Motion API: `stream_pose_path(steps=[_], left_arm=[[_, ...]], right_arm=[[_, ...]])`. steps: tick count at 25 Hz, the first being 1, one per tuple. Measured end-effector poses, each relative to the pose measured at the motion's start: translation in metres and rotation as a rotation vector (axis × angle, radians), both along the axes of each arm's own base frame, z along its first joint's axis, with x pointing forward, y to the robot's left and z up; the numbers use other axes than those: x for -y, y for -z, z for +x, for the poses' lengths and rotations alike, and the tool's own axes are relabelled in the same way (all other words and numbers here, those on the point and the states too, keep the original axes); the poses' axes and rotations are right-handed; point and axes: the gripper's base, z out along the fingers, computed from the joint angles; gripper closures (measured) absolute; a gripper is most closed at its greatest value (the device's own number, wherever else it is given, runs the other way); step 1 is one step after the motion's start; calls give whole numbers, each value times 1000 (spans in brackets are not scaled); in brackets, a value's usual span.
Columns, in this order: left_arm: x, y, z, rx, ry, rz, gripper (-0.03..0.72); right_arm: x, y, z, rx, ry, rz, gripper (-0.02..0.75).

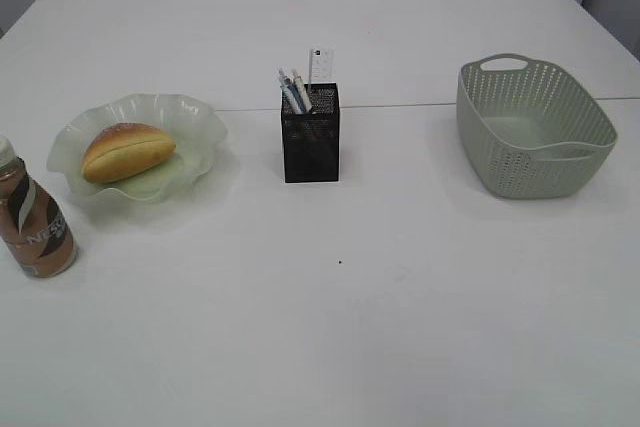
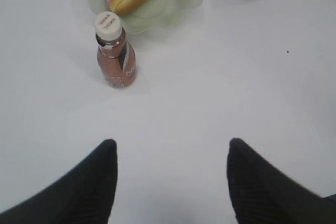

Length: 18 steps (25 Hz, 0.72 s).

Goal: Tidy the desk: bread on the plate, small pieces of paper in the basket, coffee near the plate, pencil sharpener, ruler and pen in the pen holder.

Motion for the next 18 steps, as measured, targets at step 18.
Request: stream_pose_path(steps=[18], left_arm=[[-22,-24,-149,447,49,-48,218]], right_arm=[[100,120,-203,289,38,98,341]])
